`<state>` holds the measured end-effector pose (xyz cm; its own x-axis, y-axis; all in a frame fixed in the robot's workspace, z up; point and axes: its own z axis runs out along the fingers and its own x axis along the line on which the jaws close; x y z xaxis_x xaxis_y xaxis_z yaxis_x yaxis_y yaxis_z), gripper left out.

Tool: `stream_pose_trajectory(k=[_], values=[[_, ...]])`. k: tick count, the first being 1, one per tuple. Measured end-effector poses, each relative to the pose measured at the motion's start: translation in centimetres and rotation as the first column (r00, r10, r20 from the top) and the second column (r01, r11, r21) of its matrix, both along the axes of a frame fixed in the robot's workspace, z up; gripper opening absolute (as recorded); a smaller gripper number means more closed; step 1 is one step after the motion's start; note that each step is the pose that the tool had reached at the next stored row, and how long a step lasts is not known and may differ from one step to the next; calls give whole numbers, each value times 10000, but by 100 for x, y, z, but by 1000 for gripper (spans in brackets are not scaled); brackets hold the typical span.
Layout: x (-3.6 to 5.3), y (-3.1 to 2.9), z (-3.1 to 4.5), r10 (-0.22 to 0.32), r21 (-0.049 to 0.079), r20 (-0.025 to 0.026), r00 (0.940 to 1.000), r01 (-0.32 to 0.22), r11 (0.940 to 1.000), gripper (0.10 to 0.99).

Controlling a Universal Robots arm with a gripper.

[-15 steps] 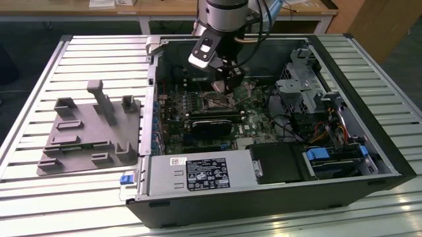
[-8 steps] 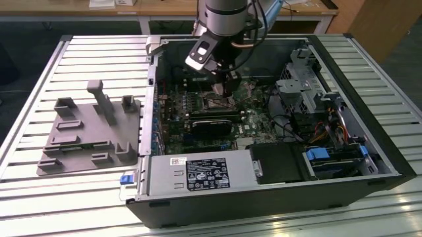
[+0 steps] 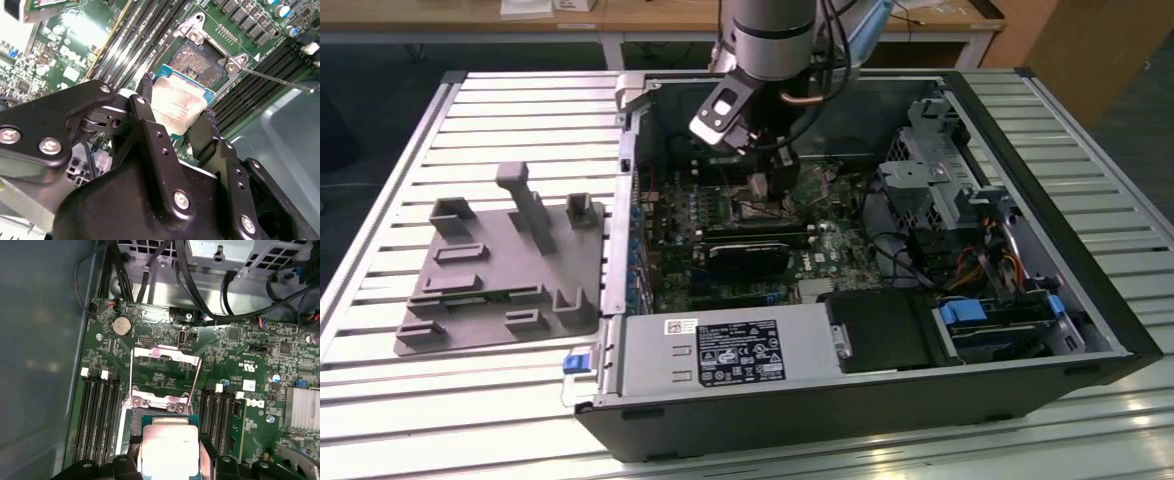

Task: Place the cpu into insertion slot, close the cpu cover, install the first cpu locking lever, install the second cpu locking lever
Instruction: 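Place the cpu into insertion slot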

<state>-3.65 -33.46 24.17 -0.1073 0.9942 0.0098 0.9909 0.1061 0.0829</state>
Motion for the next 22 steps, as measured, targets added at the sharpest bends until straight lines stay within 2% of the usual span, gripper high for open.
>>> stream_pose_trajectory(k=[3,5,7,10,15,22], values=[[0,13,-51,-5,-16,-41,10000,5,10000,537],[-1,18,-76,-5,-44,-86,10000,5,10000,537],[-2,21,-93,-9,-135,-127,9999,8,9999,537],[-1,21,-124,-49,-179,-140,9999,47,9998,537],[-2,22,-169,-768,-177,-141,9969,765,9969,537],[-10,68,-242,-805,-179,-148,9966,802,9966,537]])
